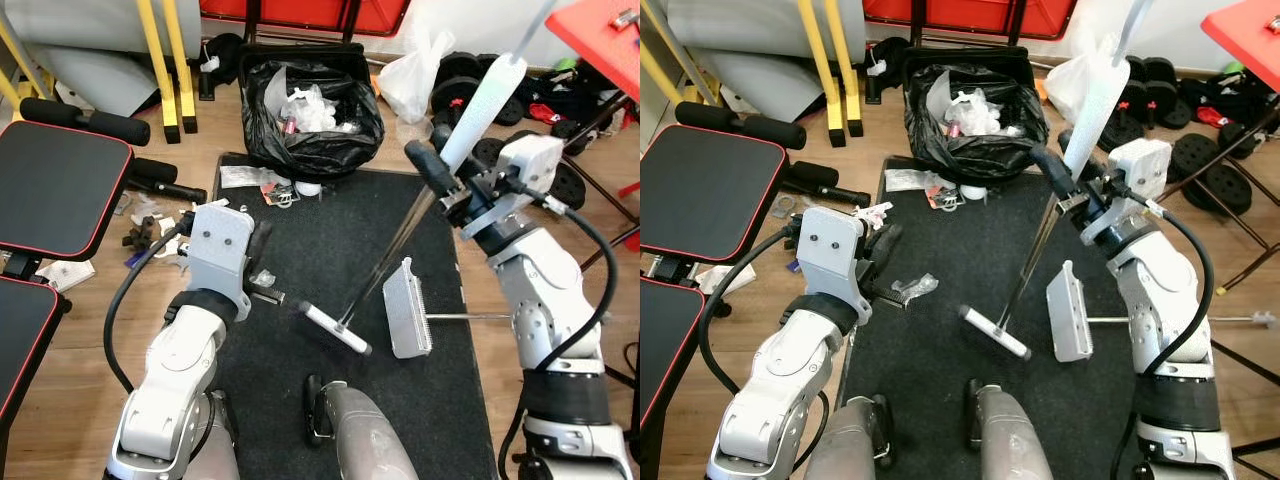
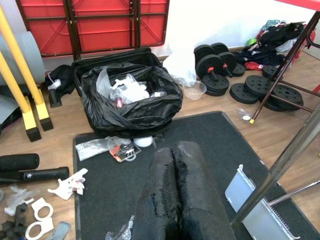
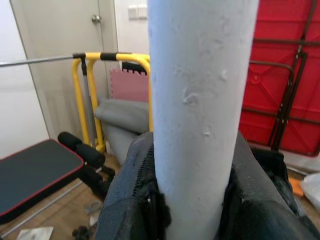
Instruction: Sweep floor
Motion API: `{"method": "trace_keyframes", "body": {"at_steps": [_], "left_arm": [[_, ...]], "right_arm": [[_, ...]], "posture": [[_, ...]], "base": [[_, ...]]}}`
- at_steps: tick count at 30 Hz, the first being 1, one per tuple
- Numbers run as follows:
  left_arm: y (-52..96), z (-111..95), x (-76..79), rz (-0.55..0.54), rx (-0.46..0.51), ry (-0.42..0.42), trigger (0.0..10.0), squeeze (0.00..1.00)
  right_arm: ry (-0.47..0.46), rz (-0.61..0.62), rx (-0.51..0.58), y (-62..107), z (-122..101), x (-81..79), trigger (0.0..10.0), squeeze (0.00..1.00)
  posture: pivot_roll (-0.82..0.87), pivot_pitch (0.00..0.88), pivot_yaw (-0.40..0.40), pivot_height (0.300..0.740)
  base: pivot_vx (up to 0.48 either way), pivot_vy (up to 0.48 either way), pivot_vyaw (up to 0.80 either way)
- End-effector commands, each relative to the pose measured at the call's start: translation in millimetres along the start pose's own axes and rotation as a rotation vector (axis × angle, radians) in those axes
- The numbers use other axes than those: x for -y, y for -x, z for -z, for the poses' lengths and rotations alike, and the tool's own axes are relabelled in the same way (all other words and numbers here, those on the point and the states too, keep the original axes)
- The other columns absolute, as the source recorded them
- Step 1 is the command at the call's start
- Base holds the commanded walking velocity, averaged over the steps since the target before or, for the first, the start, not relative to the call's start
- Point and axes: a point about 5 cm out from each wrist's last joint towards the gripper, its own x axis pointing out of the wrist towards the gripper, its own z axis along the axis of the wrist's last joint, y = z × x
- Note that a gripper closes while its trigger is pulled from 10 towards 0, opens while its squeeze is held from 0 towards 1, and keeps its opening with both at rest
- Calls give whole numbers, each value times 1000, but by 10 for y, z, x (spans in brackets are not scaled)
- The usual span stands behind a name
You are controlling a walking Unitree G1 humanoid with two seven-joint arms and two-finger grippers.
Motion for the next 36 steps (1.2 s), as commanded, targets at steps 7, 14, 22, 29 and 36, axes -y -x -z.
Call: {"method": "trace_keyframes", "body": {"at_steps": [7,14,22,29,36], "left_arm": [[-21,54,18,20,-19,-2,10000,0],[-56,57,-6,10,-11,2,10000,0],[-80,32,-72,-24,12,6,10000,0],[-108,-38,-201,-64,49,13,10000,0],[-136,-58,-293,-92,63,-4,10000,0]], "right_arm": [[65,-162,203,-125,-837,-6,10000,0],[94,-276,199,-91,-1075,-1,10000,0],[-97,-460,250,-120,-1080,-418,10000,0],[-59,-447,170,-176,-953,-521,10000,0],[-77,-434,165,-231,-931,-657,10000,0]], "posture": [[-145,253,-180,740],[-154,235,-185,740],[-141,199,-177,740],[-135,175,-177,740],[-130,154,-175,740]], "base": [[0,0,0],[0,0,0],[0,0,0],[0,-261,0],[0,-332,0]]}}
